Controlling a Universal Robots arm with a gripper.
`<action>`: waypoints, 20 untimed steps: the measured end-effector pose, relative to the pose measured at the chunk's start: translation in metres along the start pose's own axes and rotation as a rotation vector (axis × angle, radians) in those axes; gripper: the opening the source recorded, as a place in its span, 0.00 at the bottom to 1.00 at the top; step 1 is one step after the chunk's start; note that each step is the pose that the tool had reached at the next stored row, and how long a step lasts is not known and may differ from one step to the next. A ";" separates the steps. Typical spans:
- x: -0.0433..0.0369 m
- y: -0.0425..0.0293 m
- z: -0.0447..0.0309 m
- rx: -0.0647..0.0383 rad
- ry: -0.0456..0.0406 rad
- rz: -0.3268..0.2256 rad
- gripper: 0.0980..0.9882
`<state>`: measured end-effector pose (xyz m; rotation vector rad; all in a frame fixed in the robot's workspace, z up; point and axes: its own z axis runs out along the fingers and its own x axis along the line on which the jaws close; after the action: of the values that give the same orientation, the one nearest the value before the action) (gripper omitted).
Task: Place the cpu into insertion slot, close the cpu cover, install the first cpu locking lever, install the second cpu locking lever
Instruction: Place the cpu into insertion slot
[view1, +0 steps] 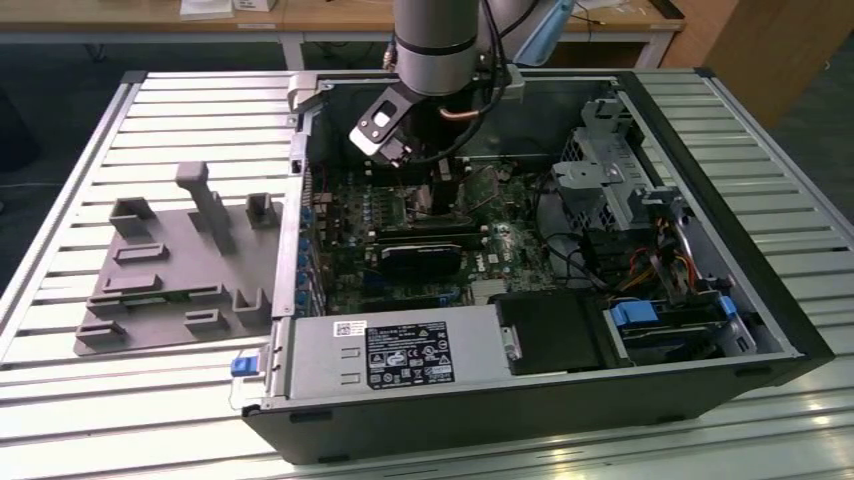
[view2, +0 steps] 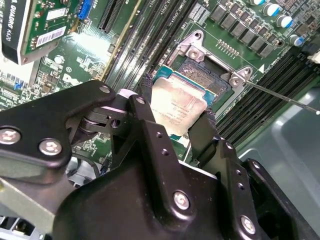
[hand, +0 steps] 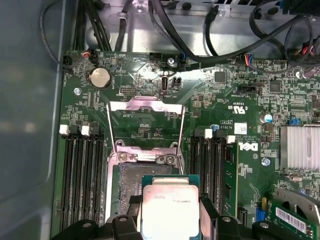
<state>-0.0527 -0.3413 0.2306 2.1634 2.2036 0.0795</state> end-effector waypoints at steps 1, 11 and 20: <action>0.0010 0.0000 0.0000 0.000 -0.0018 0.002 0.49; 0.0099 -0.0003 0.0054 -0.010 -0.0065 0.030 0.49; 0.0172 -0.0023 0.0133 -0.025 -0.0111 0.046 0.49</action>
<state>-0.0544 -0.3242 0.2172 2.1961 2.1359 0.0960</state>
